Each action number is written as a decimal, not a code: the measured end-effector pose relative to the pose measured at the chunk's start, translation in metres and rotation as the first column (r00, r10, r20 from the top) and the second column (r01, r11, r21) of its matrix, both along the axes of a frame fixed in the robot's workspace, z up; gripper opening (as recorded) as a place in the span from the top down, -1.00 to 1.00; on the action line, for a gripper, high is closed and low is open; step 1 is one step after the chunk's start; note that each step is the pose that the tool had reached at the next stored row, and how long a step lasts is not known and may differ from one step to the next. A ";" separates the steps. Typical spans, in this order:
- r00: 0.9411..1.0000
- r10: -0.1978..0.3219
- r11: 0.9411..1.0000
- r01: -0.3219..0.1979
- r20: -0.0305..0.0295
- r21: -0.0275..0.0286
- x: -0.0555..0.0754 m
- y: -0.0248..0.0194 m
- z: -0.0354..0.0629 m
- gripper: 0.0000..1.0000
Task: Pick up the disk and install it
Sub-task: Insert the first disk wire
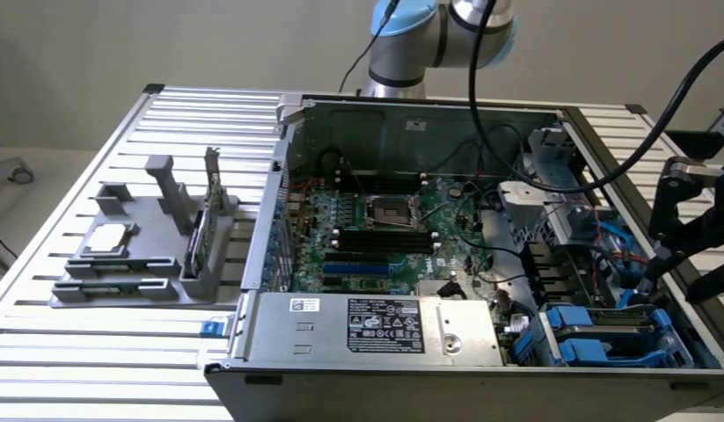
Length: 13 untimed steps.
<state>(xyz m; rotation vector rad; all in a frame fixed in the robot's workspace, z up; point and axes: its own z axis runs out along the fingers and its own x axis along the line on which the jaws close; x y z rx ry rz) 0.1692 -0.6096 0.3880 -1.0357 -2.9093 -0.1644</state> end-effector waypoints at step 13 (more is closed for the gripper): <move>0.972 -0.234 0.972 0.234 0.000 0.000 0.000 0.0000 -0.0112 0.22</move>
